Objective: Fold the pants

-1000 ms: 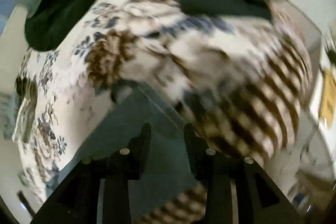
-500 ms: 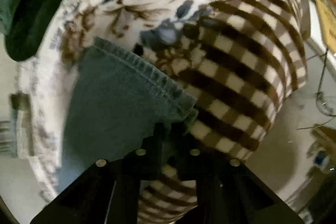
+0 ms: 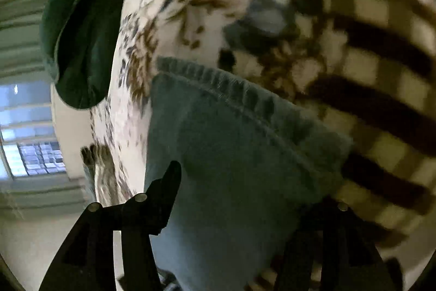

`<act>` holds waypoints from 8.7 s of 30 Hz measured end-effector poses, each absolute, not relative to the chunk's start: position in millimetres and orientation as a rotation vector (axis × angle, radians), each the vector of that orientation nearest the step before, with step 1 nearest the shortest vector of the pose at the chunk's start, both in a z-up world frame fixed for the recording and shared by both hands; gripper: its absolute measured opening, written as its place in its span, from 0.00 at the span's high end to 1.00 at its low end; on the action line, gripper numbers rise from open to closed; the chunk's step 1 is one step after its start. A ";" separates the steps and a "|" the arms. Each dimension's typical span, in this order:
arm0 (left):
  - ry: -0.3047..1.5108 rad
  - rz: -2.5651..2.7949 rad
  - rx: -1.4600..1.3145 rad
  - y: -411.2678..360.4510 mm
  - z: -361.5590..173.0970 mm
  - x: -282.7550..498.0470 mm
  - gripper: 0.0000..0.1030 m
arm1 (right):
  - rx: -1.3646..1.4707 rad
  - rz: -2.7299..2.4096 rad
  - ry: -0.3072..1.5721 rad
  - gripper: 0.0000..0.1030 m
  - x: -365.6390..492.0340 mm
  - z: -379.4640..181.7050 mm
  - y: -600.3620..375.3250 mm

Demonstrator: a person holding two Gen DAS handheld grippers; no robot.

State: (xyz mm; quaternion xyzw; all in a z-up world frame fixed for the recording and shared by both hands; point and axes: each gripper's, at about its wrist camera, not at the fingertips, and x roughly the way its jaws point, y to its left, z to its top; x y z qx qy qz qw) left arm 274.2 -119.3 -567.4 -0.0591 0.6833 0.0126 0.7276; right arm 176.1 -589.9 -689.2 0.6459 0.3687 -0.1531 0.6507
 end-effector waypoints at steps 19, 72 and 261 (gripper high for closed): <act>1.359 0.091 -0.290 -23.1 -464.7 260.4 0.00 | 1.003 -0.177 0.757 0.94 225.6 -473.9 -471.0; 0.990 0.407 -0.836 282.6 -503.8 162.5 0.75 | 0.477 -0.014 1.570 0.49 346.0 -602.3 -132.9; 1.066 -0.278 -0.490 135.0 -393.8 769.3 0.83 | 1.042 0.299 1.003 0.66 865.1 -499.8 -197.3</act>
